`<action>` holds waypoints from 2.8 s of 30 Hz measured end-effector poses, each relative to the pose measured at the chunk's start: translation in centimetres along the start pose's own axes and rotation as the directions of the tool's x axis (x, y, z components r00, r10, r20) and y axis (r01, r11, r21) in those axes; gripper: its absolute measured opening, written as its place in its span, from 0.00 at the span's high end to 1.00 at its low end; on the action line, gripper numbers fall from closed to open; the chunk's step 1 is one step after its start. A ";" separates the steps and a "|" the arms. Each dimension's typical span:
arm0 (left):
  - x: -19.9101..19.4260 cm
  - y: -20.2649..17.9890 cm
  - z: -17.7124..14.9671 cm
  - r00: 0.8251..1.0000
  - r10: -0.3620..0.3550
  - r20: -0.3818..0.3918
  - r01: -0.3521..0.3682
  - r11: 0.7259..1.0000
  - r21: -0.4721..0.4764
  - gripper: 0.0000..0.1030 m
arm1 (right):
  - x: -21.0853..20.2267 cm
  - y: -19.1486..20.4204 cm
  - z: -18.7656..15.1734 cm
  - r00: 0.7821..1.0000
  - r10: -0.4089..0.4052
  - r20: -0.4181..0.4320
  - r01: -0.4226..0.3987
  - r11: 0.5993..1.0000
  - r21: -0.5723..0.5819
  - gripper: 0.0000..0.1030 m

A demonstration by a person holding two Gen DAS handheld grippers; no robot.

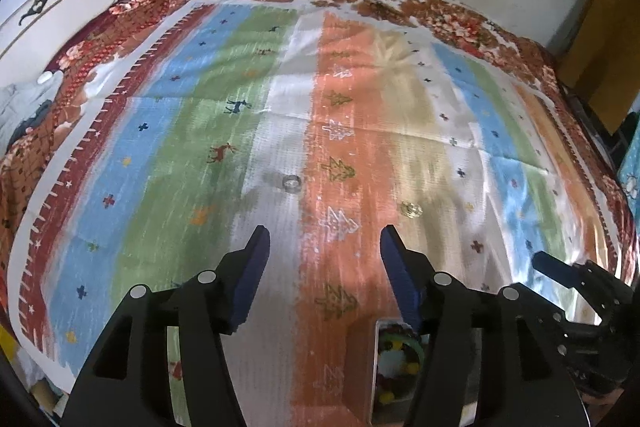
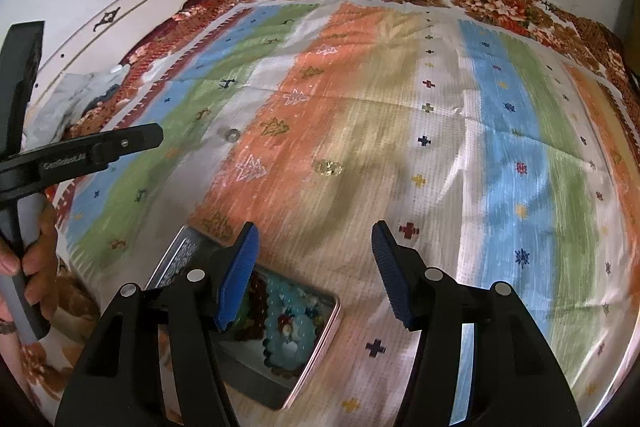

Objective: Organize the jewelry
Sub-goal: 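Move left tool to silver ring while right tool approaches gold pendant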

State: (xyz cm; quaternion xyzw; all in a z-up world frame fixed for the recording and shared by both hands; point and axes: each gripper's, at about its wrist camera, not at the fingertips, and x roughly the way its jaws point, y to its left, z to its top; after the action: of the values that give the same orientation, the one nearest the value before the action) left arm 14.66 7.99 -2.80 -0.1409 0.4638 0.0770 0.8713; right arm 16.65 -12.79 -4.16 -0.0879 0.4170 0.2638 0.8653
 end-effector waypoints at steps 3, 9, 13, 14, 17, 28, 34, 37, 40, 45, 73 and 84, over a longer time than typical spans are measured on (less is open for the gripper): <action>1.2 0.3 0.8 0.999 0.031 -0.022 -0.031 1.000 0.005 0.43 | 0.6 -0.1 0.6 1.000 0.002 -0.009 -0.002 1.000 0.000 0.43; 3.0 0.7 1.8 0.997 0.033 -0.066 -0.033 0.999 -0.005 0.43 | 2.2 -0.5 1.8 0.999 0.000 -0.037 0.000 1.000 0.007 0.43; 3.9 0.5 1.9 0.995 0.044 -0.087 -0.043 0.999 0.017 0.43 | 3.2 -0.7 2.4 0.999 0.002 -0.052 -0.002 1.000 0.008 0.43; 4.1 0.5 2.0 0.995 0.043 -0.091 -0.042 0.999 0.017 0.43 | 3.5 -0.8 2.6 0.998 0.008 -0.058 -0.007 1.000 0.013 0.43; 4.8 0.4 2.4 0.994 0.043 -0.102 -0.041 0.999 0.021 0.43 | 4.1 -0.8 3.0 0.997 0.020 -0.068 -0.019 1.000 0.008 0.43; 7.9 1.2 3.8 0.986 0.031 -0.164 -0.033 0.999 -0.013 0.43 | 6.4 -0.9 4.5 0.994 0.016 -0.107 -0.018 1.000 -0.015 0.43; 9.2 1.3 4.4 0.983 0.038 -0.182 -0.040 0.999 -0.006 0.43 | 7.3 -1.2 5.1 0.994 0.013 -0.112 -0.016 1.000 -0.023 0.43; 9.9 1.5 4.6 0.980 0.040 -0.197 -0.041 0.999 -0.006 0.43 | 8.1 -1.2 5.3 0.992 0.009 -0.127 -0.013 0.999 -0.030 0.43; 10.5 1.5 4.8 0.978 0.042 -0.203 -0.043 0.999 -0.001 0.43 | 8.8 -1.4 5.5 0.990 0.006 -0.139 -0.010 1.000 -0.029 0.43; 11.3 1.6 5.1 0.975 0.048 -0.217 -0.048 0.999 0.008 0.43 | 10.1 -1.3 5.9 0.987 0.010 -0.163 -0.017 0.999 -0.040 0.43; 15.1 1.7 5.4 0.952 0.106 -0.286 -0.093 0.994 0.058 0.46 | 16.1 -1.0 7.2 0.955 0.019 -0.296 -0.048 0.995 -0.092 0.43; 15.5 1.3 5.1 0.948 0.125 -0.292 -0.101 0.990 0.096 0.50 | 16.8 -1.1 7.2 0.951 0.016 -0.310 -0.047 0.995 -0.092 0.52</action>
State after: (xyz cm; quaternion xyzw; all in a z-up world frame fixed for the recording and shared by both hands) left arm 26.96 10.93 -13.20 -0.0891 0.5995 0.0859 0.7907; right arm 30.70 -4.66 -12.54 -0.1636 0.5350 0.2807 0.7798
